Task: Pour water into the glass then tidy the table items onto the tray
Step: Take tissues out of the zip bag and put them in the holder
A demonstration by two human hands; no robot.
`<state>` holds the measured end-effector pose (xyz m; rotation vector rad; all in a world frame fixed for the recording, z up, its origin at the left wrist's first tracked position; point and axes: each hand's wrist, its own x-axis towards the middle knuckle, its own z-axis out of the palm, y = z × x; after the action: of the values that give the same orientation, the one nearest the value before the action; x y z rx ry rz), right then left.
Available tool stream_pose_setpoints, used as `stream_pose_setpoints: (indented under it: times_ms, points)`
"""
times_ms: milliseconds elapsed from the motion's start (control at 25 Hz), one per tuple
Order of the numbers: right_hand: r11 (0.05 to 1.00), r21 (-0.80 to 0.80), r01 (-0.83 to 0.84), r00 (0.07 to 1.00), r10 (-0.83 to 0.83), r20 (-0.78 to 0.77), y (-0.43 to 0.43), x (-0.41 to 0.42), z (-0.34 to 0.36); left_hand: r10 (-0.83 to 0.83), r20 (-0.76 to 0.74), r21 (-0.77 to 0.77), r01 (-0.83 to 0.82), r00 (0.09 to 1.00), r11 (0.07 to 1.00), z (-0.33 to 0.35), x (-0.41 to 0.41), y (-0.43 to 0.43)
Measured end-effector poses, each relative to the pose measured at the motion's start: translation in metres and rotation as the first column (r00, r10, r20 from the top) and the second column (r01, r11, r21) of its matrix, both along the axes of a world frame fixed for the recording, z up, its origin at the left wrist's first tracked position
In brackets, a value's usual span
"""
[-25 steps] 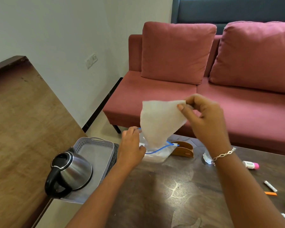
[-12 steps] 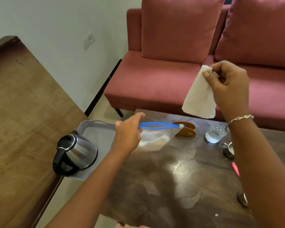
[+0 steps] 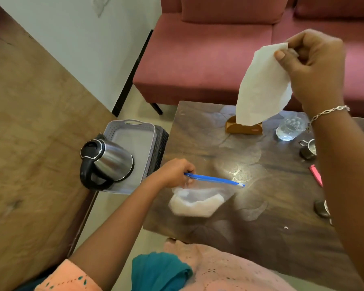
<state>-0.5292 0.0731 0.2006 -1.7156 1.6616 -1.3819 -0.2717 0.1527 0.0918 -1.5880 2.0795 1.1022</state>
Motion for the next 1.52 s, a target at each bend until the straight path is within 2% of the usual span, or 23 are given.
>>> stream_pose_setpoints:
  times_ms: [160, 440, 480, 560, 640, 720, 840, 920, 960, 1040, 1240, 1360, 1520]
  points:
    - [0.999, 0.042, -0.024, 1.000, 0.024, -0.015, 0.001, 0.006, -0.010, 0.032, 0.047, 0.000, -0.033, 0.998, 0.999, -0.039, 0.008, -0.013]
    - [0.987, 0.135, -0.081, 0.991, 0.094, -0.092, 0.010, 0.016, -0.025, 0.267, 0.121, -0.240, -0.233, 0.956, 0.942, -0.077, 0.018, -0.037]
    - [0.984, 0.148, -0.097, 0.989, 0.111, -0.092, 0.012, 0.018, -0.026, 0.286, 0.091, -0.250, -0.256, 0.954, 0.934, -0.077, 0.017, -0.041]
    - [0.978, 0.159, -0.134, 0.985, 0.148, -0.085, 0.016, 0.023, -0.027, 0.342, -0.085, -0.218, -0.352, 0.936, 0.910, -0.073, 0.011, -0.046]
    - [0.974, 0.152, -0.166, 0.981, 0.179, -0.079, 0.020, 0.030, -0.026, 0.456, -0.319, -0.039, -0.493, 0.830, 0.869, -0.064, 0.003, -0.046]
    - [0.972, 0.133, -0.194, 0.975, 0.206, -0.080, 0.023, 0.037, -0.021, 0.613, -0.468, 0.260, -0.564, 0.636, 0.784, -0.054, -0.004, -0.039]
    - [0.960, 0.108, -0.259, 0.966, 0.260, 0.013, 0.027, 0.045, -0.009, 0.757, -0.528, 0.607, -0.451, 0.386, 0.654, -0.042, -0.012, -0.027]
    - [0.952, 0.098, -0.291, 0.956, 0.285, 0.068, 0.027, 0.048, -0.002, 0.806, -0.555, 0.741, -0.317, 0.207, 0.592, -0.032, -0.016, -0.021]
    - [0.950, 0.100, -0.295, 0.953, 0.286, 0.097, 0.027, 0.048, -0.001, 0.811, -0.564, 0.763, -0.277, 0.154, 0.584, -0.029, -0.017, -0.018]
    - [0.954, 0.089, -0.285, 0.952, 0.272, 0.139, 0.025, 0.046, 0.002, 0.787, -0.608, 0.747, -0.257, 0.107, 0.613, -0.020, -0.016, -0.016]
    - [0.957, 0.067, -0.282, 0.942, 0.263, 0.209, 0.022, 0.038, 0.008, 0.746, -0.663, 0.714, -0.351, -0.061, 0.606, -0.002, -0.010, -0.015]
    - [0.950, 0.060, -0.307, 0.918, 0.279, 0.282, 0.019, 0.033, 0.012, 0.714, -0.673, 0.727, -0.347, -0.191, 0.593, 0.006, -0.011, -0.018]
    - [0.930, 0.039, -0.365, 0.880, 0.332, 0.339, 0.015, 0.029, 0.018, 0.698, -0.606, 0.793, -0.361, -0.382, 0.490, 0.019, -0.020, -0.026]
